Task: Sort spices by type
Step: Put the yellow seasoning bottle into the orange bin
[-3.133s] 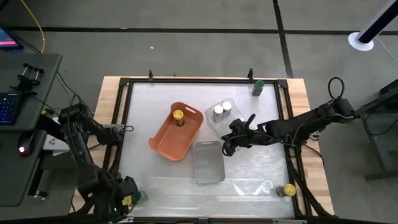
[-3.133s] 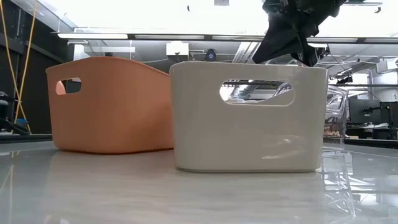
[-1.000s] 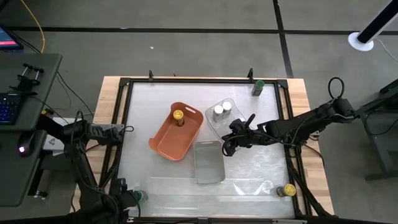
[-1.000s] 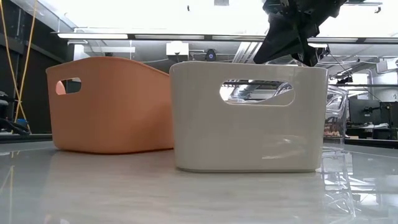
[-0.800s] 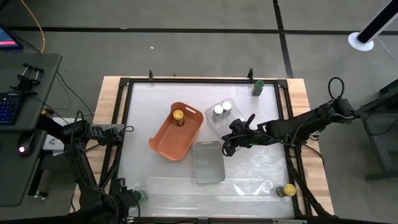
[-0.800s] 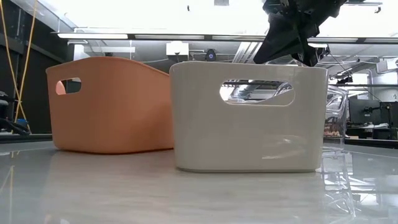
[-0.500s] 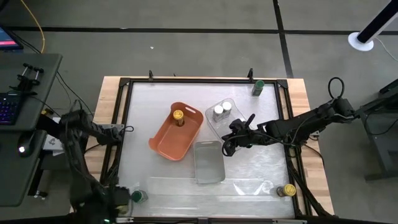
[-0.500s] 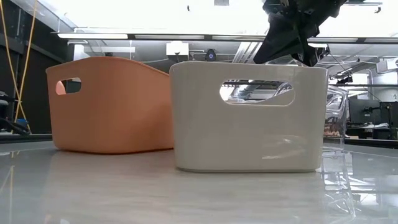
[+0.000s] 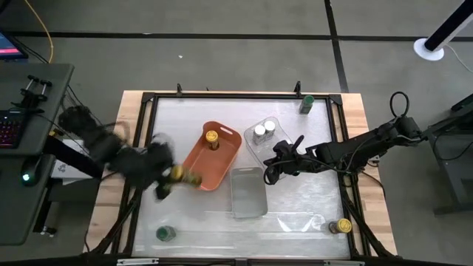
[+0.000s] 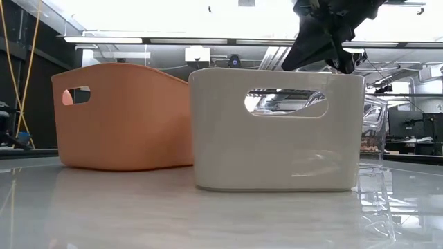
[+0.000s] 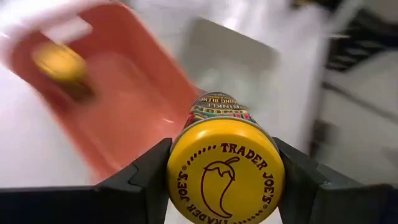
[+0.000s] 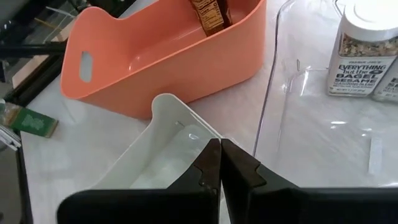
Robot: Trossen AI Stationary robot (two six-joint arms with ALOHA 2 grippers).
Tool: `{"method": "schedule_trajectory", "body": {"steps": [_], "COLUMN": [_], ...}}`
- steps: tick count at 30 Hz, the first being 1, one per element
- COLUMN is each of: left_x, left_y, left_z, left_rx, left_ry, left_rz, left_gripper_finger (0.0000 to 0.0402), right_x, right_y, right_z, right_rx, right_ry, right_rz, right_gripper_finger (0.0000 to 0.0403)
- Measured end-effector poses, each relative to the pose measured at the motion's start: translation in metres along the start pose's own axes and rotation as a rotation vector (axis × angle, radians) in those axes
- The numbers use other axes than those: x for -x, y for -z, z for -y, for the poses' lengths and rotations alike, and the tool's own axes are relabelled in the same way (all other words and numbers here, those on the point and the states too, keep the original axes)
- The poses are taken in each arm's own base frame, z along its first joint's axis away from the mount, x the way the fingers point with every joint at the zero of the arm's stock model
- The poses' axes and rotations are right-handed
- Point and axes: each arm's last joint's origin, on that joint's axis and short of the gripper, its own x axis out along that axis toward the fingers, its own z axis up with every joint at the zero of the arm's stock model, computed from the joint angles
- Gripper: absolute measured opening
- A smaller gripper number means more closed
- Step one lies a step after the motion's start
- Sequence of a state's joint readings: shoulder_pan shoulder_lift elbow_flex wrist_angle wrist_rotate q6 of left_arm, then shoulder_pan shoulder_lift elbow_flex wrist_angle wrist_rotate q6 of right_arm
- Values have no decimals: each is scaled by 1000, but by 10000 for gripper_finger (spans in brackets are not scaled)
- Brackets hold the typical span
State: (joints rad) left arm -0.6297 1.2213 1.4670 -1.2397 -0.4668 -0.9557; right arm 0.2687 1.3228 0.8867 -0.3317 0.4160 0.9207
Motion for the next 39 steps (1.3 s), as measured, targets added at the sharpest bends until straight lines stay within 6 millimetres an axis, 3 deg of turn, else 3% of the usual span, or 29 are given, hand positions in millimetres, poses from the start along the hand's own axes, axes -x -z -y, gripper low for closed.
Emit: {"method": "schedule_trajectory", "body": {"steps": [7, 13, 21, 28, 34, 39], "left_x": [-74, -131, -194, -235, -256, -260], "left_y": [-68, -98, -95, -87, -82, -85], "left_z": [-54, -72, -78, -88, -101, -110], "left_rx": [-198, -374, -519, -620, -624, -609], "left_ry": [-263, -226, -247, -317, -335, -345], "left_rz": [-76, -123, -296, -428, -508, -518], "left_gripper_finger": [191, 191, 191, 191, 191, 191], "right_x": [1, 6, 13, 16, 17, 17], "right_y": [0, 2, 10, 13, 12, 12], "right_z": [-4, -17, -27, -30, -31, -32], "right_rx": [-113, -140, -183, -211, -222, -226], "right_ry": [-34, -130, -169, -169, -177, -182], "right_rz": [14, 42, 67, 93, 111, 117], "right_gripper_finger": [1, 1, 1, 1, 1, 1]}}
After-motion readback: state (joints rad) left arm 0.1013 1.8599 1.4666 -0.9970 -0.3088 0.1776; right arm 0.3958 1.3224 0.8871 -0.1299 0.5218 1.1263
